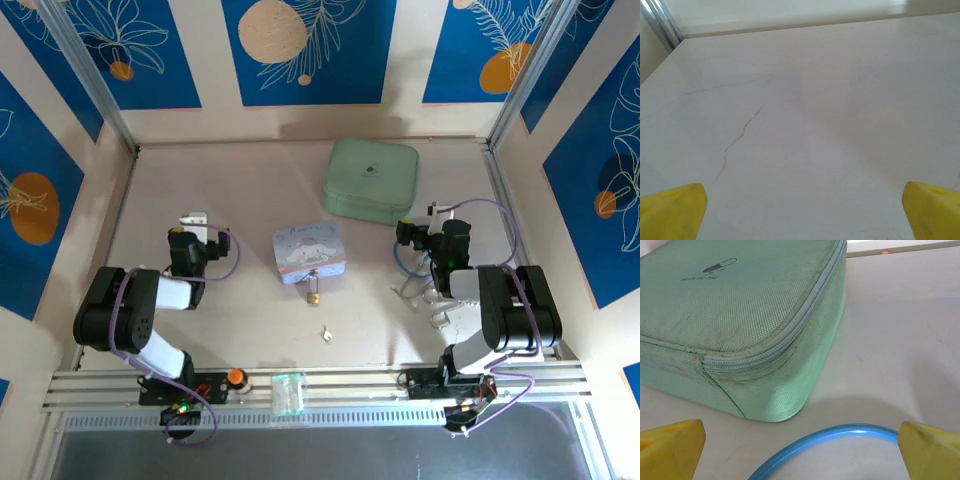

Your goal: Unlock the padlock with the key

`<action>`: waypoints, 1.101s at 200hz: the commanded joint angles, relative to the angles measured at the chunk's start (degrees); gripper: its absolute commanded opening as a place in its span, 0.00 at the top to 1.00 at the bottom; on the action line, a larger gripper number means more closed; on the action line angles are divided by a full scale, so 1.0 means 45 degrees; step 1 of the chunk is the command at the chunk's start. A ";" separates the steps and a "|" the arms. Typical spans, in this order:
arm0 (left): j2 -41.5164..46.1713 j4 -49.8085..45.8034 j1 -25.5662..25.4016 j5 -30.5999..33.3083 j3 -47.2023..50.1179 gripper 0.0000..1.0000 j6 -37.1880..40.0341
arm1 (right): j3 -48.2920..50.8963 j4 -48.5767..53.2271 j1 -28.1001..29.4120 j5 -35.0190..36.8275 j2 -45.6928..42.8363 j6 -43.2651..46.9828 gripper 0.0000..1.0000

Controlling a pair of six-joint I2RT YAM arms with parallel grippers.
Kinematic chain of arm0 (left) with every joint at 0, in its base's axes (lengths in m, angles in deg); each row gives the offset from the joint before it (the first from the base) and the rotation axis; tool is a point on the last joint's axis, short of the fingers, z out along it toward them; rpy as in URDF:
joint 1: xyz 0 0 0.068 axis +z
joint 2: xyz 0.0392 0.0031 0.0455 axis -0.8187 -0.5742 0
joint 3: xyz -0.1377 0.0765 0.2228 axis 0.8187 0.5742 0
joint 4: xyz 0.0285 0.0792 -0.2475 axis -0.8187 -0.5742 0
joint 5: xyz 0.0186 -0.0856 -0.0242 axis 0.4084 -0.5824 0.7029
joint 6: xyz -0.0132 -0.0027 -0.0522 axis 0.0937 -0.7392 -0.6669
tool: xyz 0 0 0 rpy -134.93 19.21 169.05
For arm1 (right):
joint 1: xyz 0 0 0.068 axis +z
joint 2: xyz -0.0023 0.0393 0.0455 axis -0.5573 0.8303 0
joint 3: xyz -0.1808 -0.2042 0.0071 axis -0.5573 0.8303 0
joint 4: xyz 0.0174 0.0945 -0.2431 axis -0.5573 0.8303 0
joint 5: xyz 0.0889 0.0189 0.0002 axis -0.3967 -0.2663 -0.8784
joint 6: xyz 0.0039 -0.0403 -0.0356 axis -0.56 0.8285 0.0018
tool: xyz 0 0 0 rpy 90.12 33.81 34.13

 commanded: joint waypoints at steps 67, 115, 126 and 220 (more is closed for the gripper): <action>-0.0064 0.0271 -0.0008 -0.0278 -0.0114 0.01 0.0254 | -0.0108 -0.0151 -0.0056 -0.0169 0.0061 0.0165 0.01; -0.0043 0.0266 -0.0008 -0.0327 -0.0114 0.00 0.0252 | -0.0126 -0.0128 -0.0075 -0.0189 0.0080 0.0165 0.01; -0.0049 0.0272 0.0006 -0.0327 -0.0114 0.01 0.0252 | -0.0126 -0.0125 -0.0075 -0.0189 0.0080 0.0165 0.01; 0.0456 0.0339 -0.0008 0.1051 0.0198 0.01 -0.0263 | -0.0180 0.0214 -0.0075 0.0215 -0.0322 -0.0057 0.01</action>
